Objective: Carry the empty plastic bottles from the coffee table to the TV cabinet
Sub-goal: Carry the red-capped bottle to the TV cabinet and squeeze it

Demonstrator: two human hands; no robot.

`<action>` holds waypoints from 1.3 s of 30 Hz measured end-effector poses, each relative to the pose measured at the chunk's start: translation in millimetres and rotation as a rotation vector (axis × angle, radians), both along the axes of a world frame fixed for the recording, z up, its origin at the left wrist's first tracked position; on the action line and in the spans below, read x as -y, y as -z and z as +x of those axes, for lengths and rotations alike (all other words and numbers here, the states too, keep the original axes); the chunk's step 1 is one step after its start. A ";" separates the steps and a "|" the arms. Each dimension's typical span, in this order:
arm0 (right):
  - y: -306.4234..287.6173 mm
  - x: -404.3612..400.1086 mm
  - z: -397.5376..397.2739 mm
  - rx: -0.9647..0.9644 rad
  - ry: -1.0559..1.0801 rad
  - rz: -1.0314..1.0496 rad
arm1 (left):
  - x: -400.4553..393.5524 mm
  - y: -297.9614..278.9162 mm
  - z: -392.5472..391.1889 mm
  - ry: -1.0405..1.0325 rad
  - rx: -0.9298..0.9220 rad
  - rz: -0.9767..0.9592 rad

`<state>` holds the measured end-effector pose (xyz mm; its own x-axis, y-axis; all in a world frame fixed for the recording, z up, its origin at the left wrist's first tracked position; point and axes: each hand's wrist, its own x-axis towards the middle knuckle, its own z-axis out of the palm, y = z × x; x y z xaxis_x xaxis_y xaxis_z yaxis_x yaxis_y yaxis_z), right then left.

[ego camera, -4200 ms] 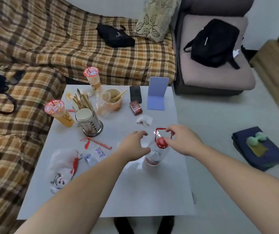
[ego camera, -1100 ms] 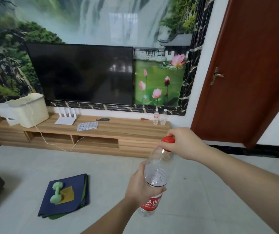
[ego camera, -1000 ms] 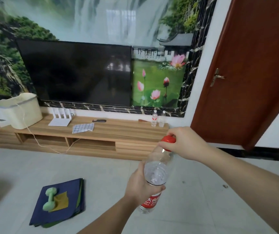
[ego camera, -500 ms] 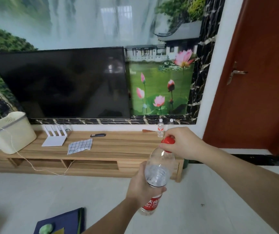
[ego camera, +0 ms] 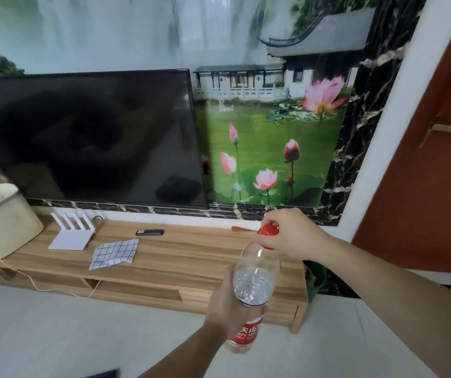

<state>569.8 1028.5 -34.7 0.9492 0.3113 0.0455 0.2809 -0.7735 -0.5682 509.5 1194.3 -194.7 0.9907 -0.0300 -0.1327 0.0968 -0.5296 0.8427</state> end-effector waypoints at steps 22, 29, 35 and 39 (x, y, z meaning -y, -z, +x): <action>141.1 -76.6 297.3 -0.266 0.155 -0.222 | -62.2 143.3 324.0 0.130 -0.208 -0.050; 197.4 -84.1 376.8 -0.284 0.079 -0.209 | -48.5 179.3 402.7 0.007 -0.262 -0.135; 254.7 -69.0 433.7 -0.293 0.082 -0.165 | -32.3 214.6 462.4 -0.021 -0.315 -0.110; 289.5 -62.5 464.5 -0.289 0.058 -0.194 | -19.5 239.5 489.9 -0.040 -0.329 -0.055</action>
<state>1034.4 1091.1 -324.1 0.9306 0.2331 -0.2823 0.0825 -0.8847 -0.4587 999.3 1213.8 -434.2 0.8955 -0.0083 -0.4449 0.3882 -0.4742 0.7902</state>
